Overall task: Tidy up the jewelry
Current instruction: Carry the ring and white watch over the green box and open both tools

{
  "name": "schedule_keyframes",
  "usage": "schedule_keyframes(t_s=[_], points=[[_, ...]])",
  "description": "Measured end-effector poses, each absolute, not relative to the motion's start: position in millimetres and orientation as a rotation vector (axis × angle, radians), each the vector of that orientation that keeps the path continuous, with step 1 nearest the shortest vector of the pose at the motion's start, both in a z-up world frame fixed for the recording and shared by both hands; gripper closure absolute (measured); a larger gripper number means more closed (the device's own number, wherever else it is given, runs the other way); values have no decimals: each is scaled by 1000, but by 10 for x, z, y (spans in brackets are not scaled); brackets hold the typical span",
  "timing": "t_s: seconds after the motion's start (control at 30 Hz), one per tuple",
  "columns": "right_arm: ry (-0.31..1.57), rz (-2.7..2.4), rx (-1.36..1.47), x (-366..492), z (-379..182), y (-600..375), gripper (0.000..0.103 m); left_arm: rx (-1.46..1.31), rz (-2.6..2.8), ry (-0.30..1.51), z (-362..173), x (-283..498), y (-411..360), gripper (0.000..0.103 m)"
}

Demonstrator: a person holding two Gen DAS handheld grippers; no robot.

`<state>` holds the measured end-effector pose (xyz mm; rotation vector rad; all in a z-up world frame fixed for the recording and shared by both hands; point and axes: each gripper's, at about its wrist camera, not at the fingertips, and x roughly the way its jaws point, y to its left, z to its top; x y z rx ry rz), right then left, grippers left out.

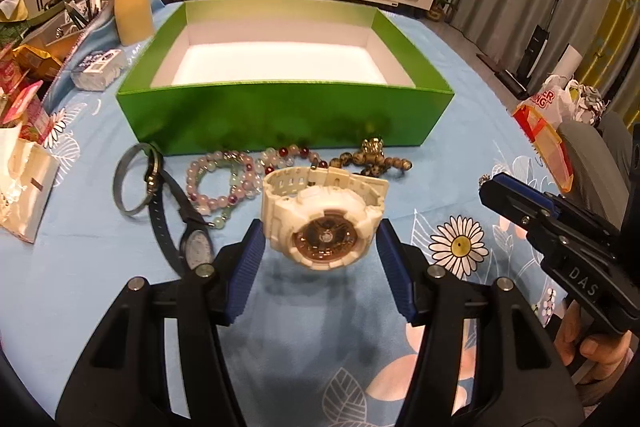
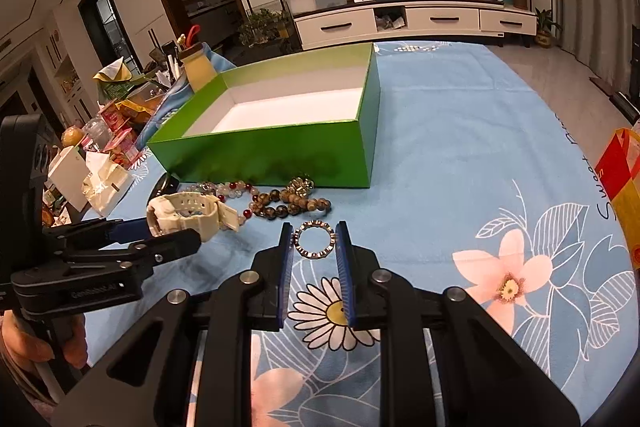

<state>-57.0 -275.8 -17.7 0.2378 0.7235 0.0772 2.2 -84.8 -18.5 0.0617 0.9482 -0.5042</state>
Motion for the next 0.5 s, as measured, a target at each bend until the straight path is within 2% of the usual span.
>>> schedule_keyframes(t_s=[0.5], points=[[667,111,219,-529,80,-2652,82,51,-505,849,311,69,-750,45]])
